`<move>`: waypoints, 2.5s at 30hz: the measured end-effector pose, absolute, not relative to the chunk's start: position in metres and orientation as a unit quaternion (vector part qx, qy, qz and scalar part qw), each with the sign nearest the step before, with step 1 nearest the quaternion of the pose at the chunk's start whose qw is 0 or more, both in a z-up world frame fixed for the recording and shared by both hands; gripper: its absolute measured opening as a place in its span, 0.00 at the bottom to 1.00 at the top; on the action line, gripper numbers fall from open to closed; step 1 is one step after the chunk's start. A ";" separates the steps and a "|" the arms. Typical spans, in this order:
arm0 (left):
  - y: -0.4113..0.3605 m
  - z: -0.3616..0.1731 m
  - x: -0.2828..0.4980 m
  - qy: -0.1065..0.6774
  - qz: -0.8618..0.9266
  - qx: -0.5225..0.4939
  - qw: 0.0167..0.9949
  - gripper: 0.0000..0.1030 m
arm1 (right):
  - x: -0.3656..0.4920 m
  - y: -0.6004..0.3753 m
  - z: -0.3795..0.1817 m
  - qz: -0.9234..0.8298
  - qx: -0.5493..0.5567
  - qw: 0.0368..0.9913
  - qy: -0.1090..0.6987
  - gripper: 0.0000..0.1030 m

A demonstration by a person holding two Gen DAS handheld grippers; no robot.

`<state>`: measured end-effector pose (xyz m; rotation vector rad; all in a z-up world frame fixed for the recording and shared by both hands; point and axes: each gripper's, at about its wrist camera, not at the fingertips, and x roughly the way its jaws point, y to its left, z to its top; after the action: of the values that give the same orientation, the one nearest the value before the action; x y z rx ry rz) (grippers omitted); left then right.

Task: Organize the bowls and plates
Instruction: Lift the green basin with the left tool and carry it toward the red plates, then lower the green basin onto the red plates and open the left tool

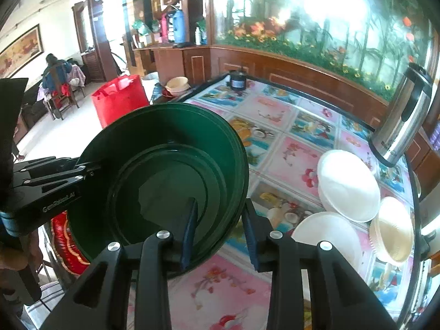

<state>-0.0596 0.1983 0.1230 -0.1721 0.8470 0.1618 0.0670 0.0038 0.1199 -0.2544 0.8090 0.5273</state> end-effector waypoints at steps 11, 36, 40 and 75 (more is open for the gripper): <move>0.226 0.121 -0.096 0.407 0.099 -0.092 0.903 0.17 | 0.042 0.032 0.110 0.282 -0.136 0.866 0.389 0.36; 0.246 0.115 -0.118 0.409 0.112 -0.111 0.899 0.18 | 0.020 0.057 0.103 0.302 -0.157 0.854 0.394 0.39; 0.247 0.115 -0.119 0.408 0.114 -0.109 0.899 0.18 | 0.018 0.059 0.104 0.304 -0.160 0.853 0.393 0.39; 0.279 0.065 -0.119 0.440 0.166 -0.124 0.874 0.18 | 0.019 0.107 0.051 0.324 -0.195 0.811 0.446 0.40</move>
<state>-0.1188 0.2791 0.0646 -0.2593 0.9190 0.3458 0.0187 0.1068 0.0513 -0.4164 0.9533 0.6925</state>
